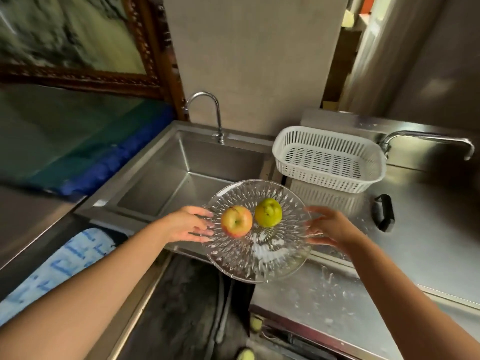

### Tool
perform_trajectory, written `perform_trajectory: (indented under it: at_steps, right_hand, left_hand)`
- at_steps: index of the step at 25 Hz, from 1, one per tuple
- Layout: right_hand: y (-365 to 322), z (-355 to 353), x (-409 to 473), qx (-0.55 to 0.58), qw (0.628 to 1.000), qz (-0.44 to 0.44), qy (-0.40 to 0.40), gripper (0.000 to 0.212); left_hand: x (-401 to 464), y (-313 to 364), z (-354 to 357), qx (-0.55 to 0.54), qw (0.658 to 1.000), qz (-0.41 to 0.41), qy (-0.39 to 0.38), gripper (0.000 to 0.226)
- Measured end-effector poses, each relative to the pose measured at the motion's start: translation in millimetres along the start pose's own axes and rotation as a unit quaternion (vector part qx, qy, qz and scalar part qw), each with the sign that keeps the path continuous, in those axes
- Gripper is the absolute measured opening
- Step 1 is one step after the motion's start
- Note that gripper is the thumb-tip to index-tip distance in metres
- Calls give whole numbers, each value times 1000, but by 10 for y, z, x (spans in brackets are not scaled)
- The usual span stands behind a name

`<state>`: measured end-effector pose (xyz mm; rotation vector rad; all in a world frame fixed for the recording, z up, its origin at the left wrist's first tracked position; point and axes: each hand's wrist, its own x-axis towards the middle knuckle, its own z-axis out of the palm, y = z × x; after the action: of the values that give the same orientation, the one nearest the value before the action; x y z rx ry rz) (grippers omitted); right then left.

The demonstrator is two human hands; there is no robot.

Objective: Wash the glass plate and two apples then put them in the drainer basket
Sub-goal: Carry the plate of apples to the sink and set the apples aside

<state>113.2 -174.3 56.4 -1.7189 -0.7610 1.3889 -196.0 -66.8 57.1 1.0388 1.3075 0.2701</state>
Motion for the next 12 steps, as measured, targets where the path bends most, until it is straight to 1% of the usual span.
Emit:
perform_trajectory:
  at_steps: [6, 12]
  right_hand:
    - [-285, 331, -52, -33, 997, -11, -70, 59]
    - [-538, 689, 253, -61, 993, -14, -96, 56]
  left_hand:
    - [-441, -21, -330, -22, 999, 6, 39, 37]
    - [-439, 45, -736, -30, 998, 11, 62, 42]
